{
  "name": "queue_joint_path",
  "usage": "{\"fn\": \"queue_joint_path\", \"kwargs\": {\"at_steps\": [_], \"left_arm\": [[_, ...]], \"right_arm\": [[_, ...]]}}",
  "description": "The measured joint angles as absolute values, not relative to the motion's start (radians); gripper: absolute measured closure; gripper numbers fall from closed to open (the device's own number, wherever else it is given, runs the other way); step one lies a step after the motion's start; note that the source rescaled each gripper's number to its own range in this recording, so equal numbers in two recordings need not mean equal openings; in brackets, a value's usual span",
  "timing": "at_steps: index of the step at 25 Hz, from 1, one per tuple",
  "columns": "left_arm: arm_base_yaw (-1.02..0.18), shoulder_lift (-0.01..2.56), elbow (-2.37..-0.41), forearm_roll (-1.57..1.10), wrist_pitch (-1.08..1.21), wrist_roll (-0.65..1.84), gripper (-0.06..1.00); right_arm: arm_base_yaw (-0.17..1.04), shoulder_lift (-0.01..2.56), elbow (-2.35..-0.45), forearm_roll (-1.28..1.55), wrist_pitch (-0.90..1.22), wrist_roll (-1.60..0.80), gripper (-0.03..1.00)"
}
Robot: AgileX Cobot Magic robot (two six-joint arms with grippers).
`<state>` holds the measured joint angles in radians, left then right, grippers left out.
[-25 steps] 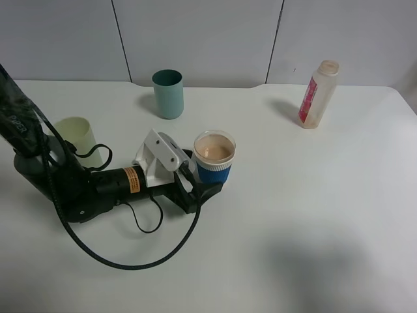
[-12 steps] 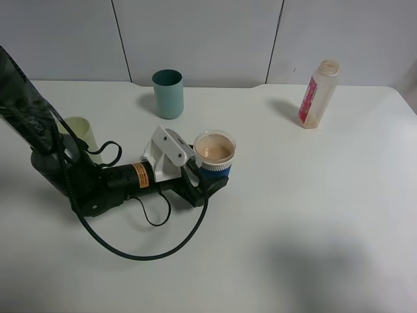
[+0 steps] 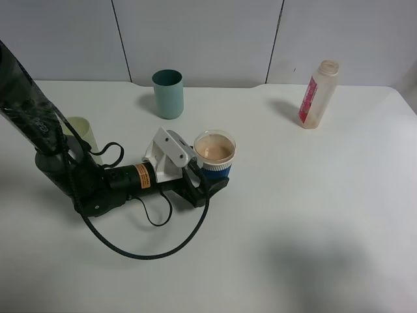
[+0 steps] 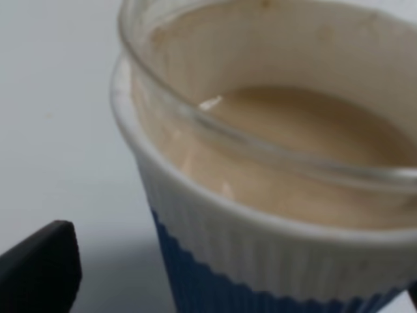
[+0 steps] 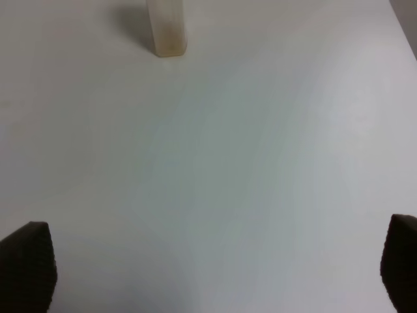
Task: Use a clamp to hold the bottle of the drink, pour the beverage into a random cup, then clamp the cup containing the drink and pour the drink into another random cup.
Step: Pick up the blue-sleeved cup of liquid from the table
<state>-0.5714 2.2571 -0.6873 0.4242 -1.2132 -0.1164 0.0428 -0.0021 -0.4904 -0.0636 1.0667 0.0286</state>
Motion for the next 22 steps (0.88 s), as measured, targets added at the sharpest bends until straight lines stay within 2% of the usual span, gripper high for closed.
{"fn": "queue_joint_path", "kwargs": {"at_steps": [22], "left_arm": [[-0.605, 2.297, -0.747, 0.427, -1.213, -0.141, -0.06]], "right_arm": [[0.043, -0.002, -0.49, -0.064, 1.067, 0.029, -0.03]]}}
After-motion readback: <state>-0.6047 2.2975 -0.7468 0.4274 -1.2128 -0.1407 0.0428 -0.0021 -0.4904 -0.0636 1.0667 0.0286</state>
